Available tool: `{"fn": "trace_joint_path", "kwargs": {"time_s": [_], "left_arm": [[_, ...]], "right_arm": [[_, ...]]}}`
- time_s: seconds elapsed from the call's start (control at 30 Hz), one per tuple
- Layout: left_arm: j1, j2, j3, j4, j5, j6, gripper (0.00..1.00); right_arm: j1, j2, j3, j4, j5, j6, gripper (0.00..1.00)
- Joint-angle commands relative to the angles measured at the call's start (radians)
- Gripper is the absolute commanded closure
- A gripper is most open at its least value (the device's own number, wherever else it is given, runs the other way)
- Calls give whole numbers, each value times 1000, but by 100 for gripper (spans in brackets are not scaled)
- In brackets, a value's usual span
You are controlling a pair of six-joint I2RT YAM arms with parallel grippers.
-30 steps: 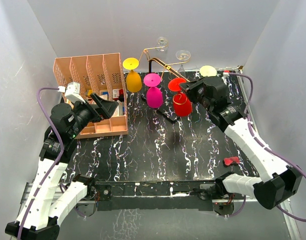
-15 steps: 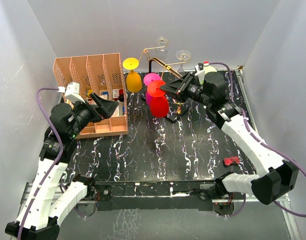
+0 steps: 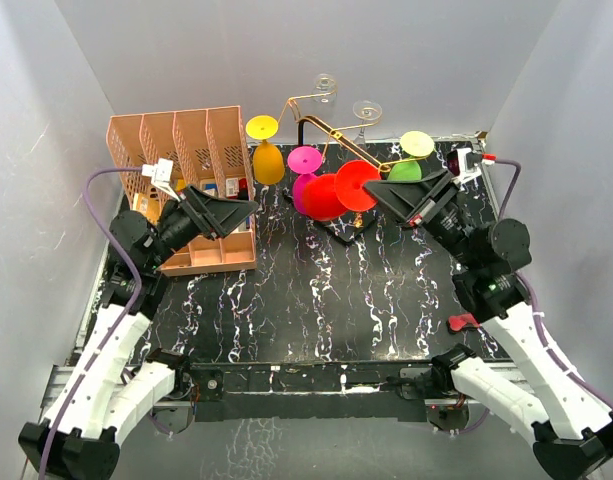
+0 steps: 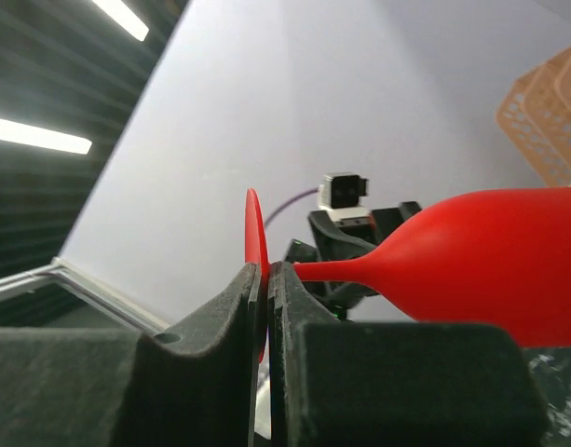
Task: Take the wine glass off the wine glass rack
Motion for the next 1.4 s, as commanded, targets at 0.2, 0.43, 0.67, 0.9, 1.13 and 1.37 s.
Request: {"fn": "trace_joint_path", "kwargs": {"time_s": [0.2,0.43,0.67,0.9,1.13,1.37], "left_arm": [[6,148,-107,880,288,-517,3],[6,213,-153,1161,289,-688,4],[6,224,-161,1209,281,-729,8],[6,270,-179,1358,246,-829,19],[2,319,-190,1471,214,-903,25],[-8,353,-164,1510,216,-927,47]], "right_arm": [[-4,124,-61,583,17,463,92],[-3,243,-71,822,-35,645,92],[-3,252,-98,867,-15,678,92],[-4,280,-120,889,-17,708,92],[-2,309,-128,908,-43,730,92],[-2,319,-156,908,-37,735,92]]}}
